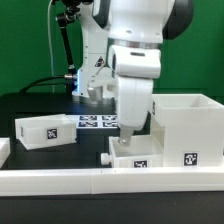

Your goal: Assemble drawer

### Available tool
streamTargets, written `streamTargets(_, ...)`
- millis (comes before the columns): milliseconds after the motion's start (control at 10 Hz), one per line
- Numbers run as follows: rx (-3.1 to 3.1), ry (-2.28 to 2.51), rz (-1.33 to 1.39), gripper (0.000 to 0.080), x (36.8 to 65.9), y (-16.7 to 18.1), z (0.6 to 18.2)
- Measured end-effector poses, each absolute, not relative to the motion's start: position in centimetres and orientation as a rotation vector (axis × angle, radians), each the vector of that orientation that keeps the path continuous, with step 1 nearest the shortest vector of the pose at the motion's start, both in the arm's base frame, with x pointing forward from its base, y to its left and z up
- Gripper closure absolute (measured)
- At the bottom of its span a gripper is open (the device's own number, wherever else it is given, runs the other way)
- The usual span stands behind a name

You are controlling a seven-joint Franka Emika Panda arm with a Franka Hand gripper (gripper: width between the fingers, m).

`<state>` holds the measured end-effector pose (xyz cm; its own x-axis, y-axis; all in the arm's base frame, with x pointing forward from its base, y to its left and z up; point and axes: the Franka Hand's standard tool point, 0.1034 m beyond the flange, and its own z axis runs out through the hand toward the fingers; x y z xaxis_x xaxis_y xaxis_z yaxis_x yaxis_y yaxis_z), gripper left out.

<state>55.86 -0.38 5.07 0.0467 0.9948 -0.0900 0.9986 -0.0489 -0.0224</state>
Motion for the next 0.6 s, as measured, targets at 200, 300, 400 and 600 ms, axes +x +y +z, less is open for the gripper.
streamTargets(200,2.192,2.192,-0.149,0.0151,56.7,-2.6,5.6)
streamTargets(300,2.175,2.204,-0.141,0.0151,57.2,-3.1,5.8)
streamTargets(400,2.183,2.197,-0.141,0.0151,57.1,-3.4,5.7)
streamTargets(600,2.169,2.227,-0.139,0.0151,57.0,-4.3,5.4)
